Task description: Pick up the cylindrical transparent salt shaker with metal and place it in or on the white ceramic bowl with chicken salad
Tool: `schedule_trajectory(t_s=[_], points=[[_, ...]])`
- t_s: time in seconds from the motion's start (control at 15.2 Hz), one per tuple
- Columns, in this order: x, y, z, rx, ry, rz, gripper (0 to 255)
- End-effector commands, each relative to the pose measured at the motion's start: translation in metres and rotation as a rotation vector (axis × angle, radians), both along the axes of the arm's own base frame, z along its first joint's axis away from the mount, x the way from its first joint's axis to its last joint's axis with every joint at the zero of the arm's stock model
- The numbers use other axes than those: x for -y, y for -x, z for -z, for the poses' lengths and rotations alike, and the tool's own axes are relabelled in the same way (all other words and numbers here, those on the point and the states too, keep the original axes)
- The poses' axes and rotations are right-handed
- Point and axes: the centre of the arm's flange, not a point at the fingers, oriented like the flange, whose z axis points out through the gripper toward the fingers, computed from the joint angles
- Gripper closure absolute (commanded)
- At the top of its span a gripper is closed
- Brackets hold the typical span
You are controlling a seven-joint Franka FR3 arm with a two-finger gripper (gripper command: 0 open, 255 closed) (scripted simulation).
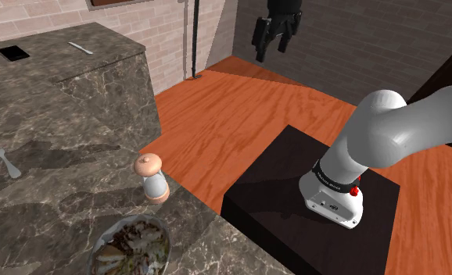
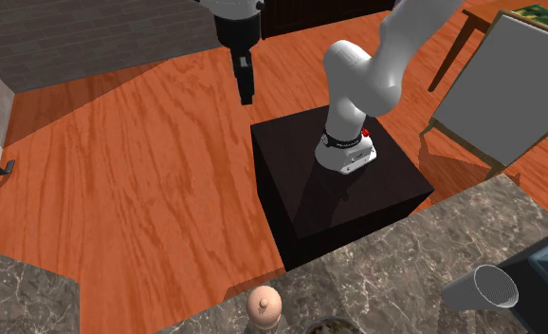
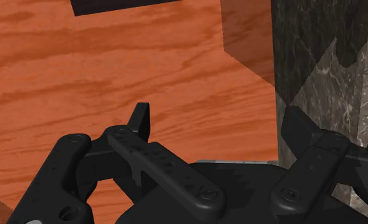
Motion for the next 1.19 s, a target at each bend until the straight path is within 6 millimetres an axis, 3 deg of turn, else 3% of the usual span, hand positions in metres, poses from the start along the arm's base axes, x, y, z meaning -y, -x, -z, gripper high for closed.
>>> schedule_trajectory(t_s=[0.0, 1.12], points=[[-0.023, -0.008, 0.012, 0.004, -0.004, -0.009, 0], [-0.213, -0.063, 0.105, 0.033, -0.035, -0.092, 0]])
